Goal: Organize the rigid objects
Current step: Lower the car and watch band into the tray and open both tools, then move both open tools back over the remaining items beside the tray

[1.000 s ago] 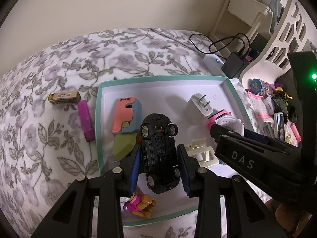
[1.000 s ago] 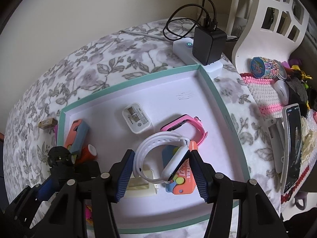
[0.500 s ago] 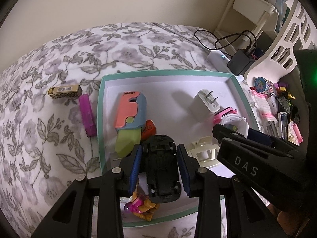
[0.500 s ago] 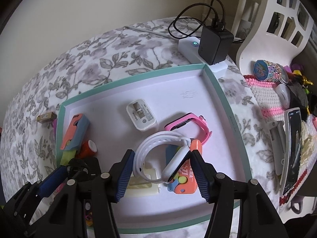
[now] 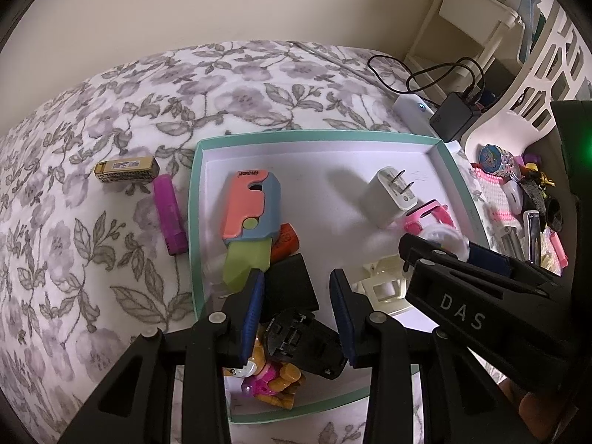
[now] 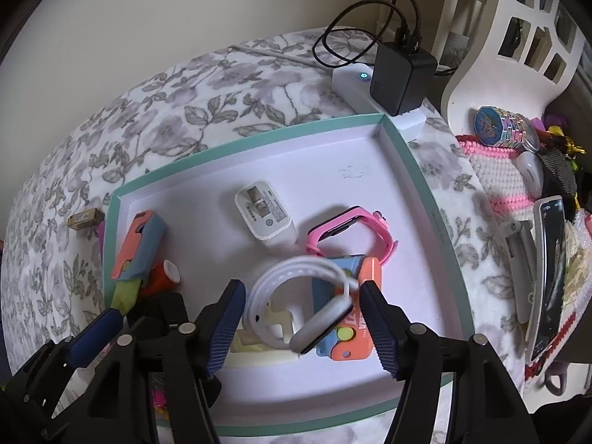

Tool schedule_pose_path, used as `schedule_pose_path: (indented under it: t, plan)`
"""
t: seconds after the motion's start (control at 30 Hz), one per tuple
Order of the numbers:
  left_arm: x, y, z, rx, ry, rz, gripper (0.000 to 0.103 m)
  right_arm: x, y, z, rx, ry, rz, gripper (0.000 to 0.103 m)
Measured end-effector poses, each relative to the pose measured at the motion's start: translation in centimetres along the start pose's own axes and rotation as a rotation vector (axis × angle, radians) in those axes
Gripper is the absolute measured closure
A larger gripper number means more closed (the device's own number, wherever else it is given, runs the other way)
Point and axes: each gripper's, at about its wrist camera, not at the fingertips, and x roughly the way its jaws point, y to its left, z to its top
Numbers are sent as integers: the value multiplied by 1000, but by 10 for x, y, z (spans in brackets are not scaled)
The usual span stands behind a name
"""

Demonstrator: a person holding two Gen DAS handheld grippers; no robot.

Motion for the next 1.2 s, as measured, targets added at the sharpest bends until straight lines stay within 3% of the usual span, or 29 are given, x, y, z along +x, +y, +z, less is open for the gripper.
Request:
schedule_pose_path:
  t: [0.07, 0.17, 0.37, 0.43, 0.7, 0.77, 0.8, 0.87, 0.93, 1.2]
  plan:
    - [-1, 1, 0, -3, -2, 0, 65, -1, 0, 0, 3, -4, -1, 33]
    - [-2, 3, 1, -13, -3, -1, 65, -3, -2, 1, 11, -15, -7, 21]
    - [-10, 10, 6, -47, -31, -9, 62, -6, -3, 1, 16, -38, -17, 21]
    - [-13, 15, 8, -66, -42, -7, 56, -7, -4, 1, 22, -45, -12, 21]
    - [-23, 52, 13, -184, -72, 74, 46, -7, 0, 1, 3, -50, -15, 21]
    - [-25, 64, 14, -219, -78, 105, 46, -7, 2, 1, -11, -52, -24, 14]
    - [-26, 70, 14, -236, -81, 117, 45, -7, 3, 1, -15, -54, -27, 4]
    - [-26, 82, 14, -273, -82, 142, 40, -8, 4, 1, -20, -65, -26, 0]
    - [-26, 92, 13, -307, -82, 165, 16, -9, 4, 2, -23, -72, -27, 0]
    - [-29, 124, 9, -402, -100, 231, 9, -8, 10, 1, -55, -79, -46, 0]
